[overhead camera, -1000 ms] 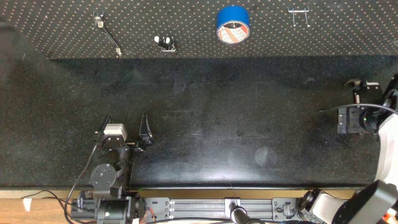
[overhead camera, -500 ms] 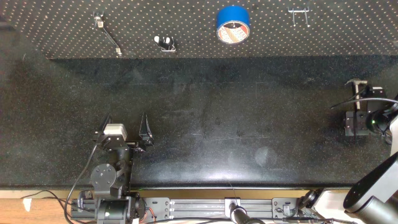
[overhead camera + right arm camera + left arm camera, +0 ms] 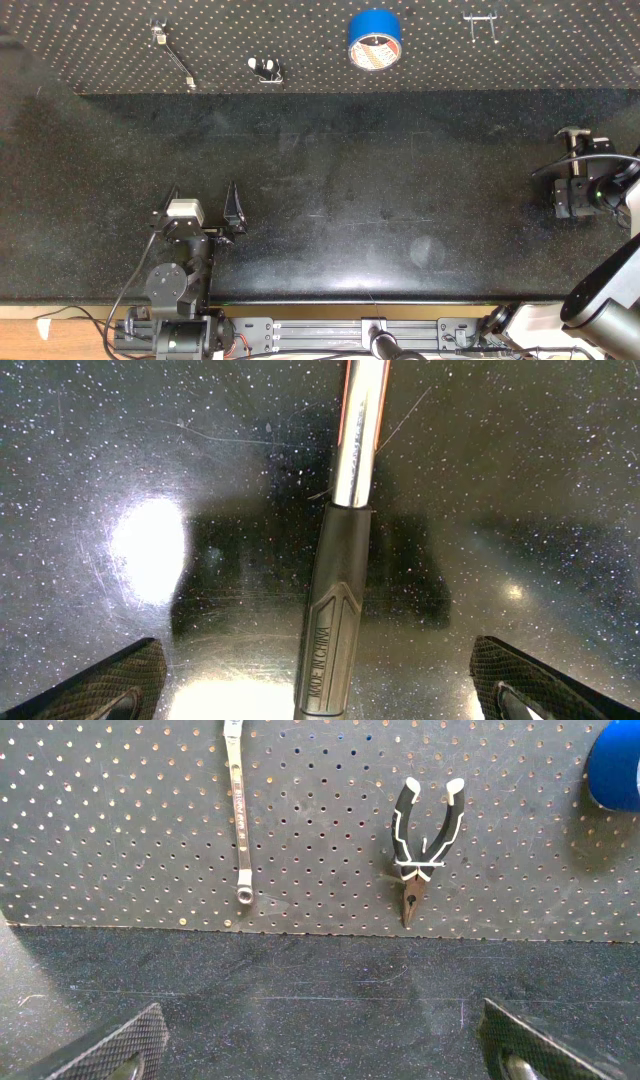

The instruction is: Place Tools Onto Pegboard

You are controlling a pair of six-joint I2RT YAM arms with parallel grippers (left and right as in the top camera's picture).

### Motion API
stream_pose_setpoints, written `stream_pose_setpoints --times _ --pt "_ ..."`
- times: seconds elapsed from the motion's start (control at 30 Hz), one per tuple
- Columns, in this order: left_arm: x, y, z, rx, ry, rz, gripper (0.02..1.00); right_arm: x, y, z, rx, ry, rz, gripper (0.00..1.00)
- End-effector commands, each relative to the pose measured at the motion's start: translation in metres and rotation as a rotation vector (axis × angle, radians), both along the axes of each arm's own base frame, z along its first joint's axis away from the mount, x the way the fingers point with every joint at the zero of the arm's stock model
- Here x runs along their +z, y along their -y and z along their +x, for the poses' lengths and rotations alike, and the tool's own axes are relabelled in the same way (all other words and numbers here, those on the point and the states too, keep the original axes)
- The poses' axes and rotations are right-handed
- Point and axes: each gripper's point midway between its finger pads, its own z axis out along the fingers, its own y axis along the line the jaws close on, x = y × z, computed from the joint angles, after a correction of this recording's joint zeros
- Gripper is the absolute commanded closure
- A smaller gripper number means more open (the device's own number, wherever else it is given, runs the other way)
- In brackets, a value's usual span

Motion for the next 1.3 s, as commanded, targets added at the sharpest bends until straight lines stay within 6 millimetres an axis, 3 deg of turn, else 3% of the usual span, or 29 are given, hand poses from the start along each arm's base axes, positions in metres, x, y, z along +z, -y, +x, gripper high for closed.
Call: stream_pose_setpoints --times 0.03,1.07,1.2,1.3 --pt "0.000 0.003 -0.001 -0.020 0.001 0.007 0.023 -0.003 -0.001 0.000 -0.001 0.003 0.018 0.005" --pt "0.000 0.003 -0.001 -0.020 0.001 0.007 0.020 -0.015 -0.003 -0.002 0.000 -0.026 0.042 0.003" --pt "0.000 0.003 -0.001 -0.020 0.001 0.007 0.023 -0.018 -0.003 -0.003 -0.001 -0.034 0.049 0.185" --pt "0.000 0.003 -0.001 -0.020 0.001 0.007 0.023 -0.022 -0.005 -0.005 -0.001 -0.047 0.059 0.415"
